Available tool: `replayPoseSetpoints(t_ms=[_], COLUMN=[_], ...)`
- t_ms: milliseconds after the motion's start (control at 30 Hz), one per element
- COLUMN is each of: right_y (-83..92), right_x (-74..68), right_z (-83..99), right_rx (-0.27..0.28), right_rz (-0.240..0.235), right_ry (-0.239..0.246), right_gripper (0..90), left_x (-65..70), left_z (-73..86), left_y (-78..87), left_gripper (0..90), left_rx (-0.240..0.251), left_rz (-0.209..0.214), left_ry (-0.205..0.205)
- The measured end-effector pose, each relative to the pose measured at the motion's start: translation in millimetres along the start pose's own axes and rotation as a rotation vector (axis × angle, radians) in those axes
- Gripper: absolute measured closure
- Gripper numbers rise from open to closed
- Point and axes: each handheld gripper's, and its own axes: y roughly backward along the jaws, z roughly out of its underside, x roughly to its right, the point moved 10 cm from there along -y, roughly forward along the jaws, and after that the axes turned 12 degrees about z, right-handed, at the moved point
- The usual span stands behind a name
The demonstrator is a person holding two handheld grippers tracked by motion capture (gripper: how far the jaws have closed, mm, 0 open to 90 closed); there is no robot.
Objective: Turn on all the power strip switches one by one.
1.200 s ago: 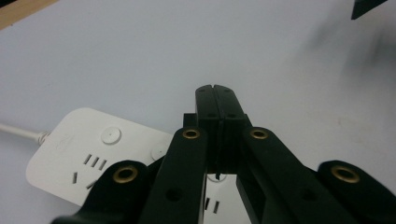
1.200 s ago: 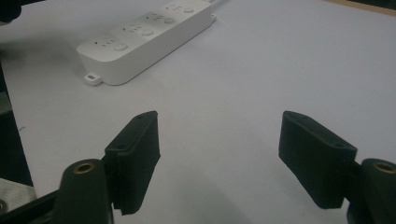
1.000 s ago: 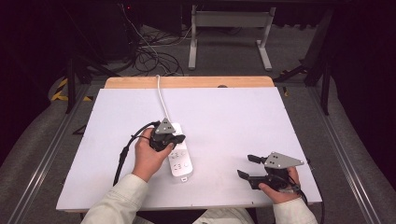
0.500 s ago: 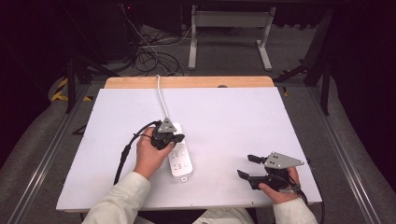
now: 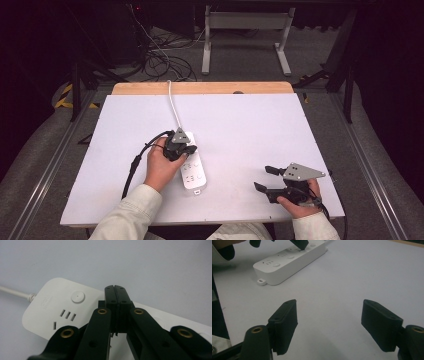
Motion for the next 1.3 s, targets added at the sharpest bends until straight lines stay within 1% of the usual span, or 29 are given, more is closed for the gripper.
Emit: replayPoseSetpoints(t_ms=[167,367,500,833,1000,1067,1100,1200,1267,1300], right_y=[0.1,0.2,0.0,-0.1,0.0,0.0,-0.1,-0.2,-0.1,0.0], right_x=[-0.2,-0.6,-0.9,-1.5,-2.0,-2.2,-2.2,-2.2,-2.4,-2.4], right_z=[0.1,0.1,0.2,0.4,0.3,0.3,0.3,0.4,0.5,0.5], right_rx=[-0.001,-0.002,-0.002,-0.003,-0.003,-0.003,-0.003,-0.004,-0.004,-0.004], right_rz=[0.000,-0.002,-0.002,-0.003,-0.004,-0.005,-0.005,-0.006,-0.007,-0.008], right_ry=[-0.001,-0.001,0.000,0.003,0.002,0.002,0.002,0.002,0.002,0.002], right_gripper=[29.7,29.7,29.7,29.7,29.7,29.7,29.7,29.7,29.7,29.7], left_x=[-0.3,0.1,0.1,0.6,0.5,0.9,0.9,1.6,1.4,0.8], left_z=[0.4,0.9,0.8,1.6,2.1,2.2,2.1,2.1,2.9,4.5], left_y=[0.5,0.0,-0.8,-2.0,-2.3,-2.6,-2.7,-3.3,-3.5,-2.4], left_gripper=[90.0,90.0,90.0,90.0,90.0,90.0,90.0,90.0,90.0,90.0], left_rx=[0.002,-0.004,-0.005,-0.018,-0.016,-0.016,-0.018,-0.025,-0.017,-0.018], left_rz=[0.008,-0.004,-0.007,-0.029,-0.018,-0.022,-0.030,-0.050,-0.037,-0.028], left_ry=[0.011,0.002,0.008,0.003,0.018,0.025,0.027,0.013,0.025,0.043])
